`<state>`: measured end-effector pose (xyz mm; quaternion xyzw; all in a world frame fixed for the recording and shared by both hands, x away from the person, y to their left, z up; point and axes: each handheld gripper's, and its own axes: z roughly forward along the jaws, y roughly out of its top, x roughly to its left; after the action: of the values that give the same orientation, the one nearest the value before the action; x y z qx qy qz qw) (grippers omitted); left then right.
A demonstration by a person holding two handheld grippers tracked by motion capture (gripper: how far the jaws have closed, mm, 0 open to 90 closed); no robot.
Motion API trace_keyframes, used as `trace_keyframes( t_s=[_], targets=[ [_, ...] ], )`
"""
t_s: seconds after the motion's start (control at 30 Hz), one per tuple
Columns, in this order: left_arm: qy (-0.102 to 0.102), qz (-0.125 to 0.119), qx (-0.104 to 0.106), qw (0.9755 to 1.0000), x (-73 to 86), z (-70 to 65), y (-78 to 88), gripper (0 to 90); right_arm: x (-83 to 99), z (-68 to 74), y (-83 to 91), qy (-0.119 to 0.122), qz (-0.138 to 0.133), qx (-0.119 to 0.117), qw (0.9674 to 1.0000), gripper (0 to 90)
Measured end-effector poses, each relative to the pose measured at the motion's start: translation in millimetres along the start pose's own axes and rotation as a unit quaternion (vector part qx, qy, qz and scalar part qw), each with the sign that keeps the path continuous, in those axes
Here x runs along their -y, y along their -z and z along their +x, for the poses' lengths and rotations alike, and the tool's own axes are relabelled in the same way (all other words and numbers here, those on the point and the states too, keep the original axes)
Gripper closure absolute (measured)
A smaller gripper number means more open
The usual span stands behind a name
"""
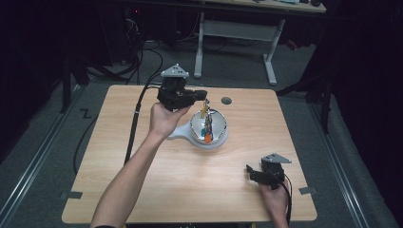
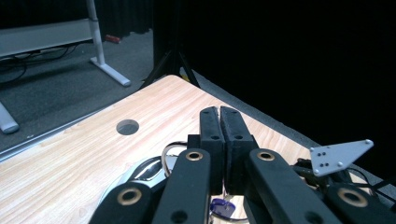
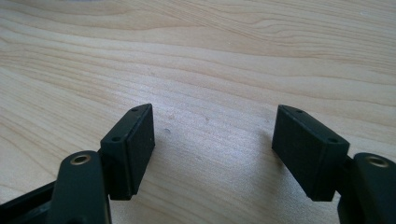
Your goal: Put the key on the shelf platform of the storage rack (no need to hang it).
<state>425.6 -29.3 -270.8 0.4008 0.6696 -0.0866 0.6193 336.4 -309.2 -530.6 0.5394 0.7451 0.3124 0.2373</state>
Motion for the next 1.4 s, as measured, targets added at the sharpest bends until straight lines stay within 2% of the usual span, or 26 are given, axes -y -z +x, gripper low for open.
trace_keyframes(
  t_s=[0.03, 0.1, 0.13, 0.17, 0.27, 0.3, 0.33, 0.43, 0.67, 0.97, 1.03, 1.13, 1.4],
  targets=[
    [-0.007, -0.001, 0.001, 1.0, -0.4, 1.6, -2.6, 89.4, 0.0, 0.0, 0.0, 0.0, 0.0, 0.0, 1.0, 30.0],
    [-0.009, -0.005, 0.001, 0.9999, -0.4, 3.1, -6.4, 89.4, 0.0, 0.0, 0.0, 0.0, 0.0, 0.0, 1.0, 30.0],
    [0.0, -0.008, -0.004, 1.0, 0.2, 2.6, -8.3, 89.4, 0.0, 0.0, 0.0, 0.0, 0.0, 0.0, 1.0, 30.0],
    [-0.006, -0.009, -0.003, 0.9999, 0.1, 3.8, -10.2, 89.4, 0.0, -0.1, 0.0, 0.001, 0.0, 0.0, 1.0, 30.0],
    [-0.006, -0.013, -0.005, 0.9999, 0.0, 4.7, -14.3, 89.4, 0.0, 0.0, 0.0, 0.001, 0.0, 0.0, 1.0, 30.0],
    [0.001, -0.014, -0.007, 0.9999, -0.1, 3.7, -15.0, 89.4, 0.0, 0.0, 0.0, 0.0, 0.0, 0.0, 1.0, 30.0],
    [-0.007, -0.015, -0.003, 0.9999, -1.0, 4.1, -15.7, 89.4, 0.0, 0.0, 0.0, 0.001, 0.0, 0.0, 1.0, 30.0],
    [0.0, -0.019, 0.0, 0.9998, -3.2, 0.5, -16.3, 89.3, 0.0, 0.0, 0.0, 0.0, 0.0, 0.0, 1.0, 30.0],
    [-0.003, -0.024, -0.003, 0.9997, -0.2, -4.4, -23.1, 89.4, 0.0, 0.1, 0.1, 0.0, 0.0, -0.001, 1.0, 29.9],
    [-0.023, -0.022, -0.024, 0.9992, 7.0, 16.1, -38.6, 89.3, 0.1, 0.1, 0.0, 0.001, 0.0, -0.001, 1.0, 29.9],
    [-0.013, -0.025, -0.033, 0.9991, 7.5, 20.4, -41.2, 89.3, 0.1, 0.1, 0.1, 0.0, 0.0, -0.001, 1.0, 29.9],
    [-0.02, -0.02, -0.037, 0.9989, 9.6, 28.5, -44.8, 89.3, 0.1, 0.2, 0.0, 0.0, 0.0, -0.001, 1.0, 29.9],
    [-0.019, -0.015, -0.049, 0.9985, 15.6, 44.3, -54.0, 89.2, 0.1, 0.2, 0.1, 0.0, 0.0, -0.001, 1.0, 29.9]
  ],
)
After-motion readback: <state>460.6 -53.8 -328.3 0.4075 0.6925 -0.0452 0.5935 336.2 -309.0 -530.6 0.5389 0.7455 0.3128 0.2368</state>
